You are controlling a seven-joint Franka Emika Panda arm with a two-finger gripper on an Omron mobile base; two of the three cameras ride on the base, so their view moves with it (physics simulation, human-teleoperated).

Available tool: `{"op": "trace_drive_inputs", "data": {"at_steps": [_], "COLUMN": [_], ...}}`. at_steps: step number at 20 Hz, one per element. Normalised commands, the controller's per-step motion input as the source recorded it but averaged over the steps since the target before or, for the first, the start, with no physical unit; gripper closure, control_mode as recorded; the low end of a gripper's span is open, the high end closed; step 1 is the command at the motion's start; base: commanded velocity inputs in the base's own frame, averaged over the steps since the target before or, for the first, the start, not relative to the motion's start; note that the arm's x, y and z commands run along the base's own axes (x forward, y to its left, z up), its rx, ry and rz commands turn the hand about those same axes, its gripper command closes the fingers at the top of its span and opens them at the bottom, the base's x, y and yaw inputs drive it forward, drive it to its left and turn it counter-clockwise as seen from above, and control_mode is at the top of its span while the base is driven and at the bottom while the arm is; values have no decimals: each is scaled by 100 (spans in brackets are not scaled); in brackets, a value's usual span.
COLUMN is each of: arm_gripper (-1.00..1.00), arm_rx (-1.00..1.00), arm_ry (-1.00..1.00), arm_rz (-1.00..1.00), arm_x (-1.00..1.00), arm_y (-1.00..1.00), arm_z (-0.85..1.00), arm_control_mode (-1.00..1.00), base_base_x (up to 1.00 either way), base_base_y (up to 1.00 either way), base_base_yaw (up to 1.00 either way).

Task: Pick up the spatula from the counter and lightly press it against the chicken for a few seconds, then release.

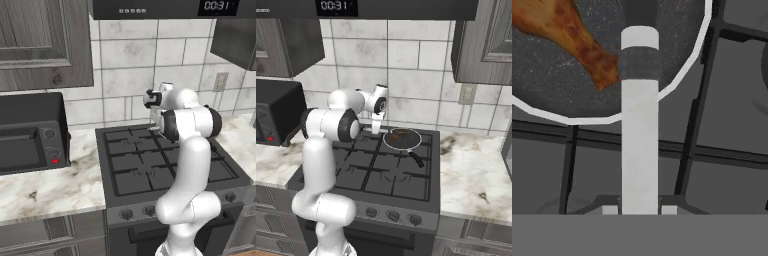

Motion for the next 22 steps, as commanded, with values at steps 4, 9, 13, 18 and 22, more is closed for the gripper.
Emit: {"op": "trace_drive_inputs", "data": {"at_steps": [4,9,13,18,22], "arm_gripper": [100,100,100,100,100], "arm_rx": [1,0,0,3,5], "arm_ry": [-20,-21,-19,-3,2], "arm_rz": [0,0,0,0,0], "arm_x": [-70,-68,-69,-46,-44], "arm_y": [0,0,0,0,0], "arm_z": [36,38,36,45,50], "arm_control_mode": [-100,-100,-100,-100,-100], "base_base_x": [0,0,0,0,0], "base_base_y": [0,0,0,0,0], "base_base_yaw": [0,0,0,0,0]}}
